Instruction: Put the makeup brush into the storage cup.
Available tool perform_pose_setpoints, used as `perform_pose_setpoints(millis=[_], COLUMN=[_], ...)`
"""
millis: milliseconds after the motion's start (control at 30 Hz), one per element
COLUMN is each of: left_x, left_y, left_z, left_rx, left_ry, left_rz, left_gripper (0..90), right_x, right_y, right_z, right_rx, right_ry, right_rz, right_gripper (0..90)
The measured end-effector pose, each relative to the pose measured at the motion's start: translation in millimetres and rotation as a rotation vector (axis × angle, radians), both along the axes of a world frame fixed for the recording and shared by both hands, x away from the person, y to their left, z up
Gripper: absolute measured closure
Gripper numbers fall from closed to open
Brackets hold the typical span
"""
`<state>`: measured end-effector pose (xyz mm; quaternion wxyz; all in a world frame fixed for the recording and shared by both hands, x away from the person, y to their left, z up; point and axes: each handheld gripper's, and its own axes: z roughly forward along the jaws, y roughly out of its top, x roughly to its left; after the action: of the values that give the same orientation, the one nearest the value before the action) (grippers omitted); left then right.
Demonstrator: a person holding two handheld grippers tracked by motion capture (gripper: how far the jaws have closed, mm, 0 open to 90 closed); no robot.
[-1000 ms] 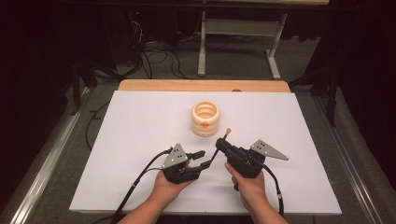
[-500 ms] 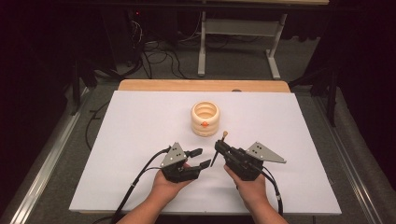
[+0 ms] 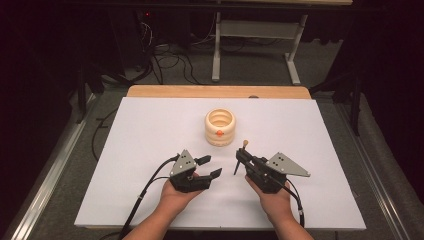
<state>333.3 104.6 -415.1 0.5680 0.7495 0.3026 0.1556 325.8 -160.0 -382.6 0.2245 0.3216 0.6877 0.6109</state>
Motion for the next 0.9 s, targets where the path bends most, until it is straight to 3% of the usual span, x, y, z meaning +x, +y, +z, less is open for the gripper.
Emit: perform_pose_setpoints(millis=[633,900], left_x=[6.2,8.1], left_y=[27.4,43.2], left_z=[5.5,7.6], left_rx=[-0.015,-0.002], left_ry=[-0.008,0.001], left_rz=[0.081,0.121], left_gripper=[33.4,25.2], right_x=[4.5,5.7], right_y=[-20.9,-26.8], right_z=[3.4,4.4], right_rx=[-0.024,-0.036], right_ry=[-0.036,-0.049], right_rz=[-0.059,-0.085], right_gripper=[85.0,85.0])
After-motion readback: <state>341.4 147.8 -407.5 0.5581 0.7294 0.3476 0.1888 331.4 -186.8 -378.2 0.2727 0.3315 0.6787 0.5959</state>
